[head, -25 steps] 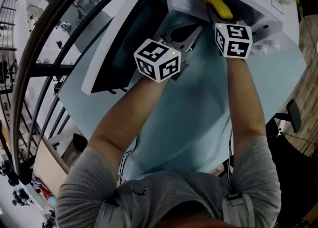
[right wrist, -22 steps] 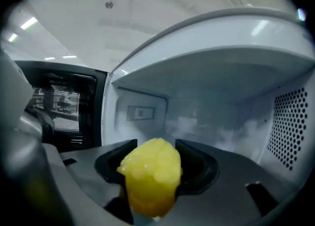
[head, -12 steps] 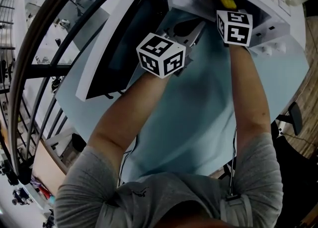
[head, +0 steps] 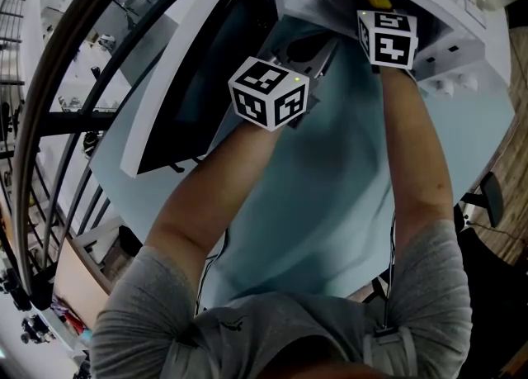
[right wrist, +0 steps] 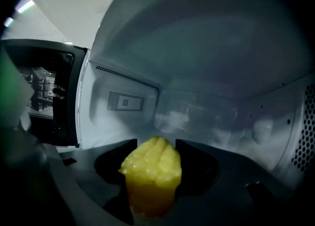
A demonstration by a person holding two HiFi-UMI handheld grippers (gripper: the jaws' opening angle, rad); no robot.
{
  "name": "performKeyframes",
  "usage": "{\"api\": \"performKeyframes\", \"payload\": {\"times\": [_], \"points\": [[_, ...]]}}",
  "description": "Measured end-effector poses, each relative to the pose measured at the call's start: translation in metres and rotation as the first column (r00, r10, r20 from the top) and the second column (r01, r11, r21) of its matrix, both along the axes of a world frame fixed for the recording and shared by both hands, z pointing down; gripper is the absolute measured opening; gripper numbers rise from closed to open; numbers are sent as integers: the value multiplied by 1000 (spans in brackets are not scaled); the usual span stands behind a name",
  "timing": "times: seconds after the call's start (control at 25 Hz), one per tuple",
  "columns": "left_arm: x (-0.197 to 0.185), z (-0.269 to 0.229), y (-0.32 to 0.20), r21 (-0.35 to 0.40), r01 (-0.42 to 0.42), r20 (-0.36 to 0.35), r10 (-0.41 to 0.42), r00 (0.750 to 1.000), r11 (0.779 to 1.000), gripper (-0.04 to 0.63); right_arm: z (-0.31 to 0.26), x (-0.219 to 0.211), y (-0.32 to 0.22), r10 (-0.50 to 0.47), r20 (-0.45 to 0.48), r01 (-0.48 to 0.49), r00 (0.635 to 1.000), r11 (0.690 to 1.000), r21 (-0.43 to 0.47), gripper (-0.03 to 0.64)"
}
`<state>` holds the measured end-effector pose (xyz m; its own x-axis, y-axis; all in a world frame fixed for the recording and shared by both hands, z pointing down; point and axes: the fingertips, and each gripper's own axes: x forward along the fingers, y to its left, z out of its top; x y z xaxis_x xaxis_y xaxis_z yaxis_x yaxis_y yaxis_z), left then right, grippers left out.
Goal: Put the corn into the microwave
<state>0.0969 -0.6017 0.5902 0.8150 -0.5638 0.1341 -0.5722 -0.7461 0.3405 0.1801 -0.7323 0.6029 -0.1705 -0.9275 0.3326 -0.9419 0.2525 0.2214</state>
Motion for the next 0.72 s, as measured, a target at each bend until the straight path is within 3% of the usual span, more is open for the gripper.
{"api": "performKeyframes", "payload": {"times": [0.52, 0.72], "points": [[4, 6, 3, 6, -16, 14, 16, 1000, 1000, 18, 19, 5, -11, -1, -45, -3, 999, 996, -91, 256], [6, 9, 3, 3, -17, 17, 17, 1000, 1000, 18, 24, 6, -13, 0, -103, -11, 995, 994, -113, 256]]}}
